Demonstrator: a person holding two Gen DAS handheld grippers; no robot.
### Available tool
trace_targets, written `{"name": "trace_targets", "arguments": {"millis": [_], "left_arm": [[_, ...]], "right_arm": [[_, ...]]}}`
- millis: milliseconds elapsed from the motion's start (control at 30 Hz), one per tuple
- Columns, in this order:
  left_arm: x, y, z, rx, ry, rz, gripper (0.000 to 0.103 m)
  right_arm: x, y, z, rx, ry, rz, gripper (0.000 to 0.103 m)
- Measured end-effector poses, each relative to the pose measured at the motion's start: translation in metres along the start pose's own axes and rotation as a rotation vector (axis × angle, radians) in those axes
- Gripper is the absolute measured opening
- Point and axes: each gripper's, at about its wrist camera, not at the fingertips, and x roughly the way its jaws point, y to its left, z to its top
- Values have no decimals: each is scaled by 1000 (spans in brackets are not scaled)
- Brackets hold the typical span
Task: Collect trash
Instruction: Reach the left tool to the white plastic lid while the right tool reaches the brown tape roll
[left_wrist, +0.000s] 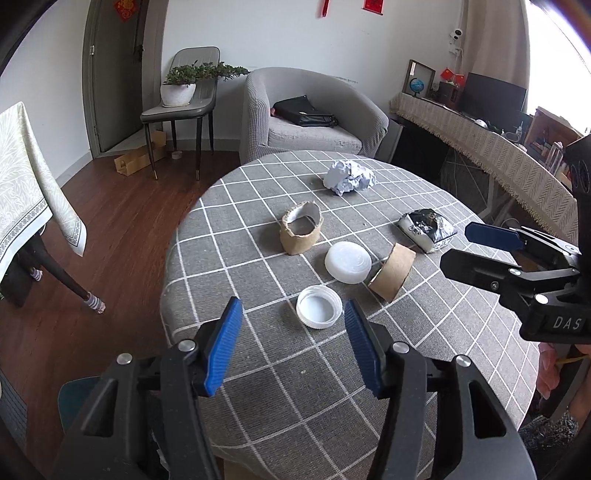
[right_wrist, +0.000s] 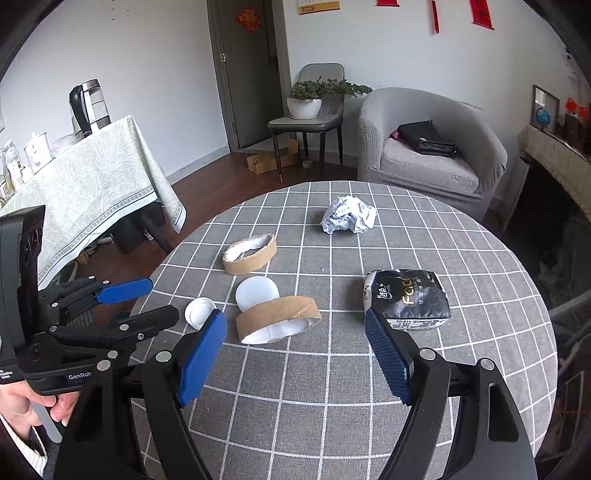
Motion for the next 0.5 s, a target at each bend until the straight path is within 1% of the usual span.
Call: {"name": "trace_targets", "arguments": {"millis": [67,167,233,367,500], "left_arm": [[9,-6,-1,12,13,-3,56],[18,-12,-2,19,28,-5,50],[23,-13,-2,20,34,-6,43],[27,-18,-1,31,32,10,35],[28,-16,-1,21,26,12,33]], "right_arm": [[-1,-4,-1,-1,4,6,81],[-2,-8,-3,-16,9,11,82],[-2,-9,-4,-24,10,20,82],[-2,-11,-6,-43,16,38,85],[1,-7,-7,-72,25,58,85]]}}
